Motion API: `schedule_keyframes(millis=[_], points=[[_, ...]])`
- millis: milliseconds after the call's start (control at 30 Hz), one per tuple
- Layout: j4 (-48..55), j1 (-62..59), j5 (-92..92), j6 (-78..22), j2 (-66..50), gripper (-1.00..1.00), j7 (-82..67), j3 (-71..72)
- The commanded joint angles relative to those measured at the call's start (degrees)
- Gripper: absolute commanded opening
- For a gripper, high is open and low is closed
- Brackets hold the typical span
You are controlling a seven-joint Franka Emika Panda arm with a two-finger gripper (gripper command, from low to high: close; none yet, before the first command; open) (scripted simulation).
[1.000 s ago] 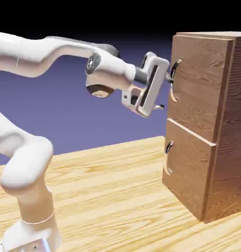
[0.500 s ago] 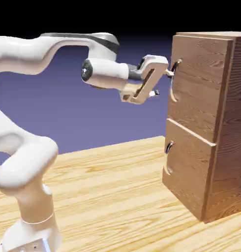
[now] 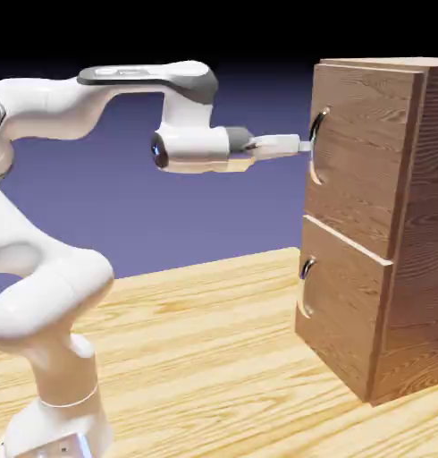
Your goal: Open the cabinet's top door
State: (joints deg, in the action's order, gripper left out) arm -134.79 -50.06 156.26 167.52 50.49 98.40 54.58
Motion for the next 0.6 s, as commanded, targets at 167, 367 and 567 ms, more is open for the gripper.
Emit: schedule_keyframes(millis=[167, 367, 567], points=[[3.0, -4.9, 8.6, -0.6, 0.1, 1.00, 2.7, 4.4], [8.9, -13.2, 9.7, -1.8, -3.2, -1.00, 1.8, 9.9], [4.8, -2.9, 9.8, -4.6, -9.1, -1.00, -6.6, 1.6]])
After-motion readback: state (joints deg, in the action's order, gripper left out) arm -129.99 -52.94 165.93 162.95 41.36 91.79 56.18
